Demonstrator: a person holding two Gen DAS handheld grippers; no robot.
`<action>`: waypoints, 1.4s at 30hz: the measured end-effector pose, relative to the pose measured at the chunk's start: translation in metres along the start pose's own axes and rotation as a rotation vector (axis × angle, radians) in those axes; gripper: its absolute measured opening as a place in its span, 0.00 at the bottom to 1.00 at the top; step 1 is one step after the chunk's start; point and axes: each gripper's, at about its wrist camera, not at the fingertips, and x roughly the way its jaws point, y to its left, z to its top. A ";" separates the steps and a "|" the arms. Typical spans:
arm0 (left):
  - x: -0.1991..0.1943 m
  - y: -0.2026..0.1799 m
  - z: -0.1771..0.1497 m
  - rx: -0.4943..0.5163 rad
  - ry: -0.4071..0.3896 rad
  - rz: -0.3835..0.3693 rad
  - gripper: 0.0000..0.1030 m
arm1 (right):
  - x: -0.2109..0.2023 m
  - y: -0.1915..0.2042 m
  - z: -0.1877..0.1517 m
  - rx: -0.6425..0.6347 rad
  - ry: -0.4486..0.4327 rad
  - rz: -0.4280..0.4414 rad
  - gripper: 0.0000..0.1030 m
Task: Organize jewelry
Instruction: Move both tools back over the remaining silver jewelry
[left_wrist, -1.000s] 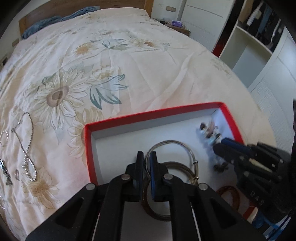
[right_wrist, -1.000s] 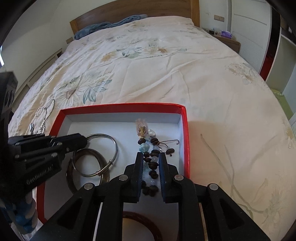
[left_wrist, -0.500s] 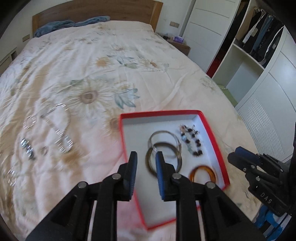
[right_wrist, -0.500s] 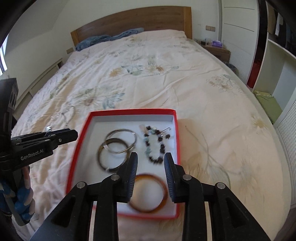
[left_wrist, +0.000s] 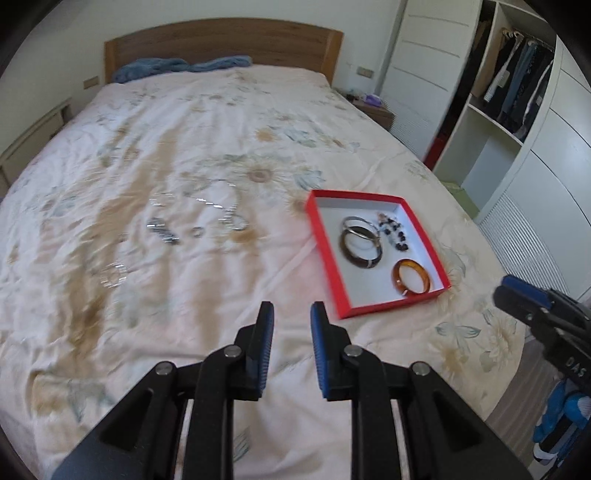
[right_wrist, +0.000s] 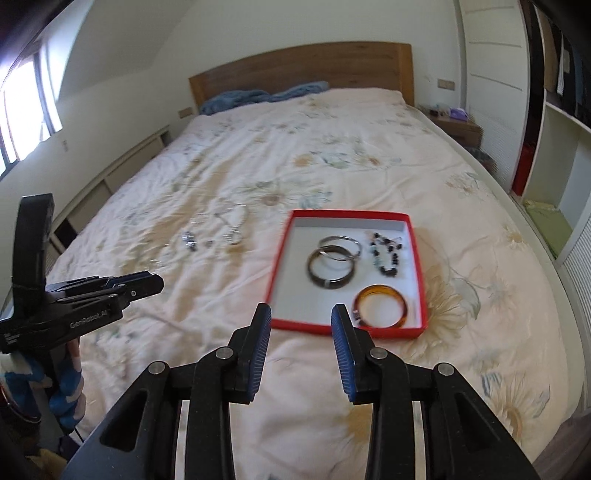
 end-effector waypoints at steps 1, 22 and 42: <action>-0.011 0.006 -0.004 -0.005 -0.013 0.008 0.19 | -0.007 0.006 -0.002 -0.006 -0.009 0.004 0.33; -0.179 0.103 -0.052 -0.132 -0.261 0.148 0.36 | -0.136 0.115 -0.028 -0.133 -0.222 0.072 0.46; -0.179 0.144 -0.056 -0.231 -0.275 0.194 0.37 | -0.122 0.136 -0.026 -0.177 -0.218 0.113 0.50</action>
